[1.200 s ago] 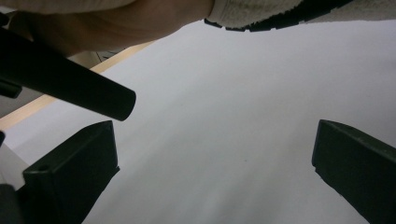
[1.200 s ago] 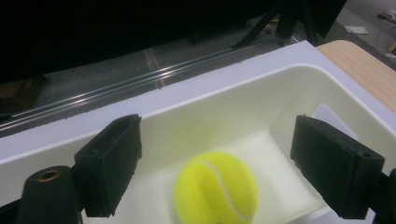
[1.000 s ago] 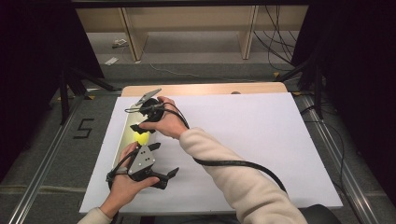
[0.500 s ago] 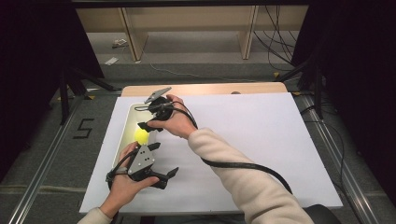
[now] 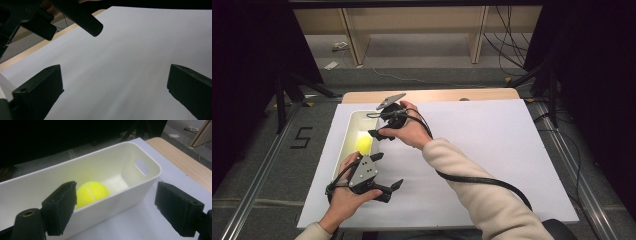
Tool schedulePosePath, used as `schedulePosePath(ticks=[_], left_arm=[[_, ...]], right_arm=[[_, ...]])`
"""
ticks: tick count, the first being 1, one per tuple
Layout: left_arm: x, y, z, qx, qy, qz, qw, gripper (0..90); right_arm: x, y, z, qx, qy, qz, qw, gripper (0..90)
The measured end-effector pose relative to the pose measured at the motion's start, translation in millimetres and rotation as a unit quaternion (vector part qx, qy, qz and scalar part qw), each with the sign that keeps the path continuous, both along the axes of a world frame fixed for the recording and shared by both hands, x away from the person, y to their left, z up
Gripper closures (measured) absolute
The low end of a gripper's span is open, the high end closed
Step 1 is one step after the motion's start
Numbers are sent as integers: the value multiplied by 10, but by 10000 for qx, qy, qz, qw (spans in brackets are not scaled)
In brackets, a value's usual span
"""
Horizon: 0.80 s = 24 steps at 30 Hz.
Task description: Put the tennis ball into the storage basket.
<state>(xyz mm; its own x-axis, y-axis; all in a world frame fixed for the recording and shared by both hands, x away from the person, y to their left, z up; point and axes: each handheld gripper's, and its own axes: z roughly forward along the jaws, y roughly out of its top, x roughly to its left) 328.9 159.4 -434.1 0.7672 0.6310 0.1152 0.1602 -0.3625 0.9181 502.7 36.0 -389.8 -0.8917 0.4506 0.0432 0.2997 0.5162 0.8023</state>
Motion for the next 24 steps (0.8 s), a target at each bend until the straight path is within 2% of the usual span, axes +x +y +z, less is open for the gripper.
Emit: schedulePosePath(ticks=[10,24], left_arm=[[0,2,0,1,-1,5,10000,0],[-1,-1,-1,-13,0,15,10000,0]], right_arm=[[0,-156,13,32,-70,-82,9999,184],[-18,-367,7,60,-8,-222,9997,185]])
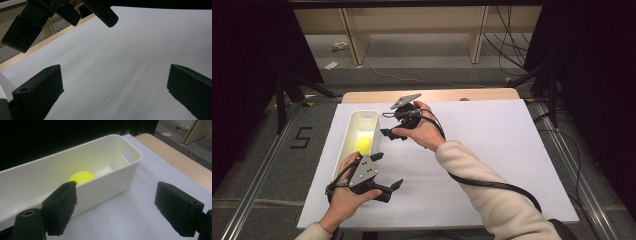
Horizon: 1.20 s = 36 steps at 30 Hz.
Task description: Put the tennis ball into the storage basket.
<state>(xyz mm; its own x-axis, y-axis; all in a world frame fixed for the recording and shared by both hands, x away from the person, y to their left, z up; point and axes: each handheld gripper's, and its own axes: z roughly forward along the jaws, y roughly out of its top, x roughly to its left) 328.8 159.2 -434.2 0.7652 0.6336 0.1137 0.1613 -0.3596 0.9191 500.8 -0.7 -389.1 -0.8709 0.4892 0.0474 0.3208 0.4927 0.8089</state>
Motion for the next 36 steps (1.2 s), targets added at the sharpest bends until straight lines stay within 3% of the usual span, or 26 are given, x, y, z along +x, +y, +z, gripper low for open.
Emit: schedulePosePath(ticks=[36], left_arm=[[5,2,-1,10,-12,14,10000,0]], right_arm=[[-42,-445,-40,17,8,-250,9997,184]])
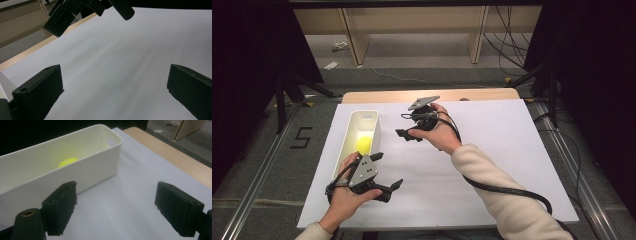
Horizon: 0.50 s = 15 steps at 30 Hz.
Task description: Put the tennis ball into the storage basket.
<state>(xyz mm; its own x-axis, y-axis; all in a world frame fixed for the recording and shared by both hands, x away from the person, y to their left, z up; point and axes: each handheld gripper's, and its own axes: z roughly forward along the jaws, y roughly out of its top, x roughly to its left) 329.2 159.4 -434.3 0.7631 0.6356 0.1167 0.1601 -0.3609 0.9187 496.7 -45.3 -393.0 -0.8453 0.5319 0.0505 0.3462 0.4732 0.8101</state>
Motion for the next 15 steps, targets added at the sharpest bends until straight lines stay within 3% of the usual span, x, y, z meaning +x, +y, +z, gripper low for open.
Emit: schedulePosePath(ticks=[15], left_arm=[[-3,1,0,-12,11,16,10000,0]], right_arm=[[-38,-197,-15,20,-13,-144,9999,185]])
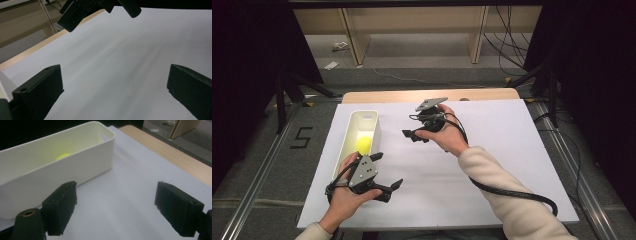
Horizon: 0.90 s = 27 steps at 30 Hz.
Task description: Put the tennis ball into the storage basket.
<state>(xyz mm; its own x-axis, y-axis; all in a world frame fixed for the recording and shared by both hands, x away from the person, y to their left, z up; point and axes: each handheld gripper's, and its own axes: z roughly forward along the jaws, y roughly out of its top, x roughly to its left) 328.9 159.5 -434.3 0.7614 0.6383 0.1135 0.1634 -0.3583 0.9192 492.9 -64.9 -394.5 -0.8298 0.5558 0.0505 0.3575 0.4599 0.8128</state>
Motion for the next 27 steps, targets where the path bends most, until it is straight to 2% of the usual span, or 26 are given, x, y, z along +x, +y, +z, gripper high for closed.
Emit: schedulePosePath(ticks=[15,18,21,24,27], left_arm=[[0,1,0,31,8,27,10000,0],[-8,-7,-5,-8,74,23,10000,0],[-7,-7,-3,-4,49,-9,10000,0],[-14,-18,-12,-90,141,-77,9998,0],[-9,-13,-8,-60,98,-72,9999,0]], right_arm=[[-27,-293,2,4,-41,-196,9998,185],[-38,-337,1,-2,-64,-216,9997,185],[-50,-381,-7,3,-66,-244,9997,184],[-55,-440,-13,-17,-72,-274,9996,184],[-66,-497,-15,3,-56,-335,9994,184]])
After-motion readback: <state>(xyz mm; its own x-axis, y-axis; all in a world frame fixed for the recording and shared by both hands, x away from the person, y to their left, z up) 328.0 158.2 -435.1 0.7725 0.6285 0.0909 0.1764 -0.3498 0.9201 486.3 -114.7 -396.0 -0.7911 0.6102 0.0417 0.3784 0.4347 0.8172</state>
